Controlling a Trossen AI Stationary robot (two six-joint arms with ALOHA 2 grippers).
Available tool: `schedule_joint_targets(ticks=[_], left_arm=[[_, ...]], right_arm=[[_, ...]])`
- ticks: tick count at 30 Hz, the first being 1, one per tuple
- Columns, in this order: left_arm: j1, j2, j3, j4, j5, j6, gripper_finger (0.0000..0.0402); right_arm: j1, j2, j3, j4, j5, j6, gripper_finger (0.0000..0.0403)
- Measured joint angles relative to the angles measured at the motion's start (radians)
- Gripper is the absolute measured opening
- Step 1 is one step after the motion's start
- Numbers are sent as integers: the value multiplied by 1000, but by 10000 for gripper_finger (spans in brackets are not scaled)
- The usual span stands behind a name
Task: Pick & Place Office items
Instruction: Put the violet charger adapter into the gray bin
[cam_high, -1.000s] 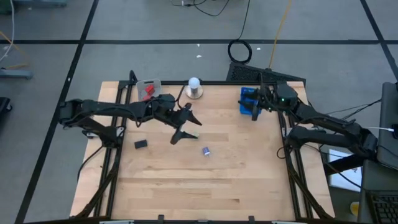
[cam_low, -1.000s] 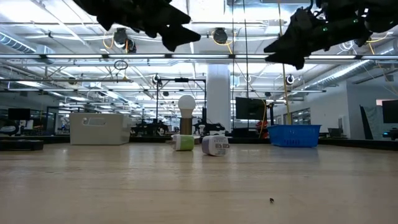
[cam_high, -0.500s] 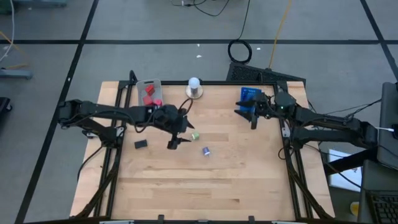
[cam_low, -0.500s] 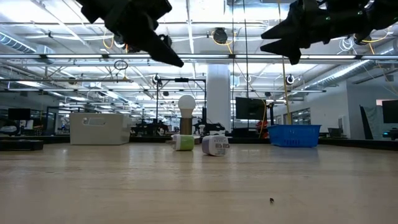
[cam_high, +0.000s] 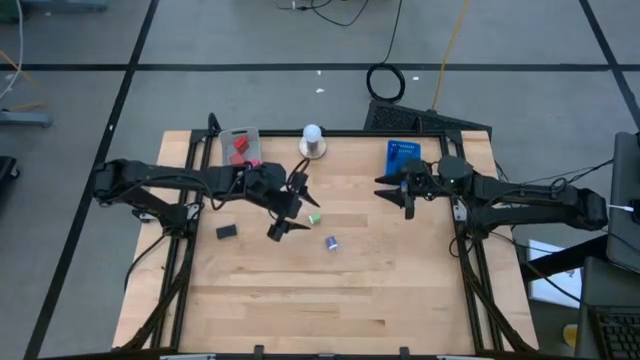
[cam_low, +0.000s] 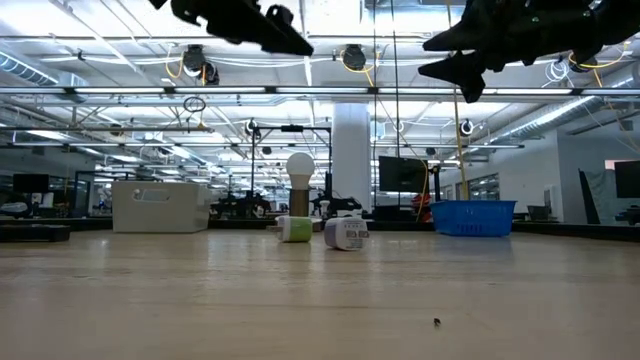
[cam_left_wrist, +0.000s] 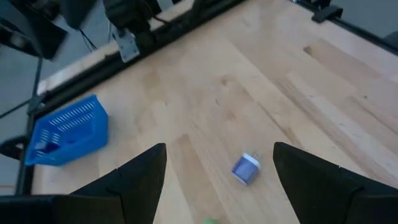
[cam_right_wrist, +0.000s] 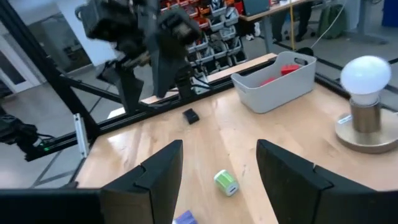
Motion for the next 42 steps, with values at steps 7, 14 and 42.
schedule_joint_targets(ticks=[7, 14, 42], left_arm=[[0, 0, 48, 0, -8, -23, 298], [0, 0, 52, 26, -9, -107, 298], [-1, -18, 52, -24, -8, -216, 298]], right_arm=[[70, 76, 0, 23, 3, 20, 199], [150, 244, 0, 171, -1, 23, 199], [256, 605, 373, -352, 28, -139, 199]])
